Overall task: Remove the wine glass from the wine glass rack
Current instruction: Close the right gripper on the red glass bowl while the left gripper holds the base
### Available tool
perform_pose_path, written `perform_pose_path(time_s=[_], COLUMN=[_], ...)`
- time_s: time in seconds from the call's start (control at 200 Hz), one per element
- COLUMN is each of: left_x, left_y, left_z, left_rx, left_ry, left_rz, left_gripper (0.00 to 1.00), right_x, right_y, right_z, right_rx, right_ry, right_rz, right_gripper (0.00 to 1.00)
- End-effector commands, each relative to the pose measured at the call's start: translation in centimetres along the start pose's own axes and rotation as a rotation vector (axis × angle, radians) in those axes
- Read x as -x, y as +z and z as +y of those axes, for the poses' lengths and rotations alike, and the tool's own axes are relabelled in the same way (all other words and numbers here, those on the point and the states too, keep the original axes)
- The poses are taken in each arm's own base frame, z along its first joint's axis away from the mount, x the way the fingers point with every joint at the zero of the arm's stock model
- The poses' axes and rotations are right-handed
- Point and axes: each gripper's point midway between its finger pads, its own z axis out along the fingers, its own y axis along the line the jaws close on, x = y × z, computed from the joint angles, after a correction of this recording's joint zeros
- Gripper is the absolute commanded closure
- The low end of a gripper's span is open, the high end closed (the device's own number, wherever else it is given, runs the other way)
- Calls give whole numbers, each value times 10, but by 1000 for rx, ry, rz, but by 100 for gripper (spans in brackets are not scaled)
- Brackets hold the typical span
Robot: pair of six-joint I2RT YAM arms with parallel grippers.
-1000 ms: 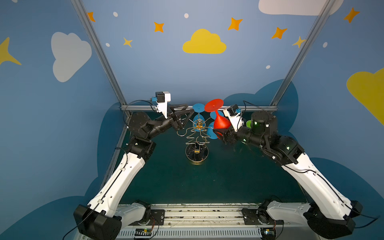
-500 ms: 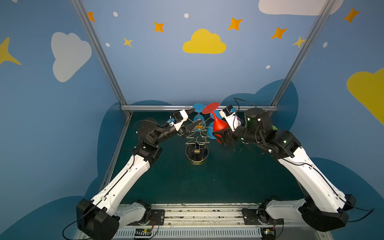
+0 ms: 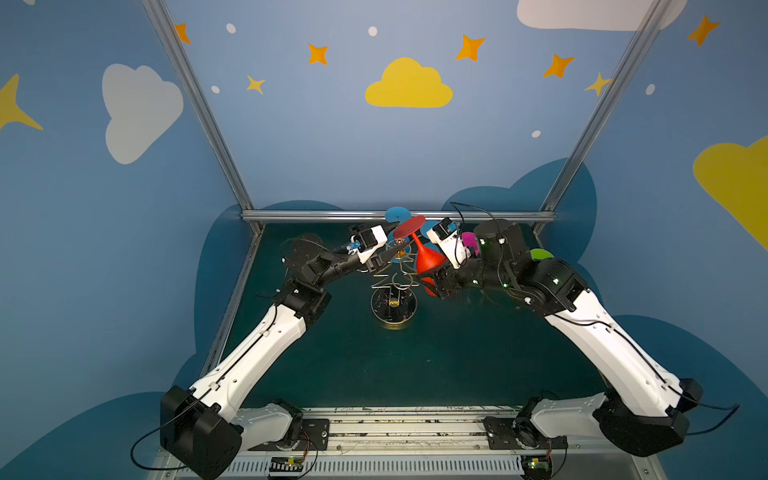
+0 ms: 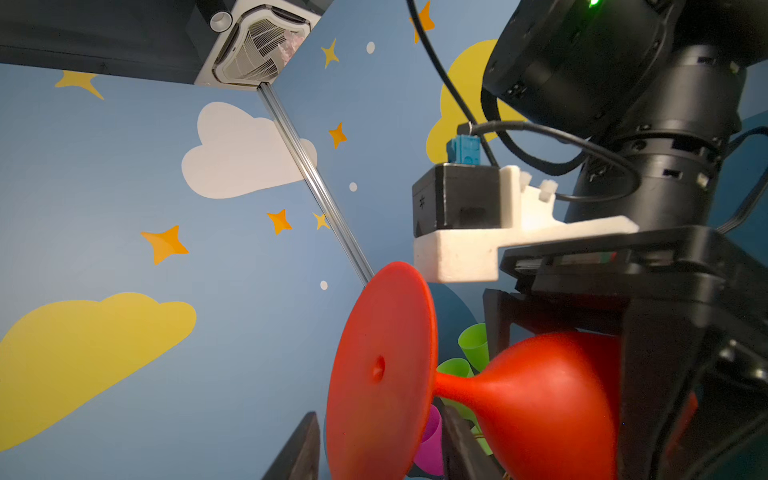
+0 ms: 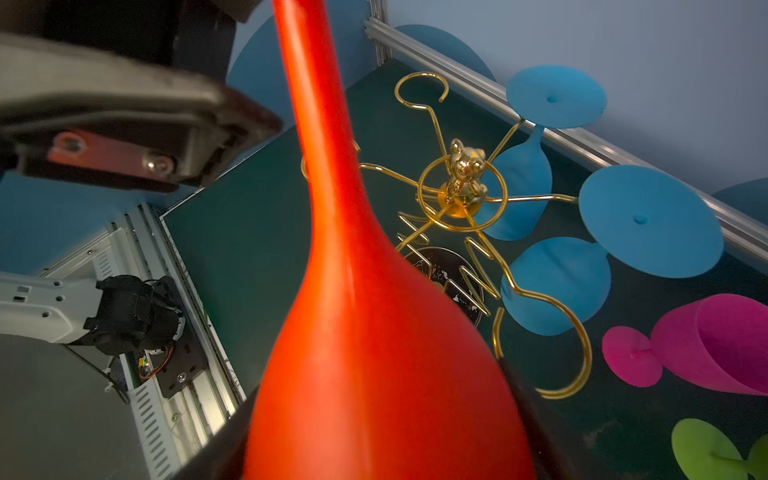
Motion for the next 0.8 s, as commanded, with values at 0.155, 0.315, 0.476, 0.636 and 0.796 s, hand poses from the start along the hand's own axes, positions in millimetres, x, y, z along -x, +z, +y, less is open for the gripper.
perform_pose_path(time_s=[0.155,0.315,0.476,0.636,0.796], left_x=[21,20,18,15,1], left_y=[1,0,-1,-7,-12], left_z=[9,10,18,31,41], left_rx=[35,46,92,181,251], left_ry=[26,13,-12,-130,-295], left_rz=[-48,-43,-32,-9,68], left_gripper=[68,77,93,97,97], right_x=[-2,-4,-4,5,16], right_y=[2,3,2,-7,-26], right_z=[13,15,16,17,11], right_rx=[49,65,65,78,109], right_ry=[28,39,47,66,125], right_rz=[6,6,2,-62,-179], right_gripper=[70,69,60,26,18])
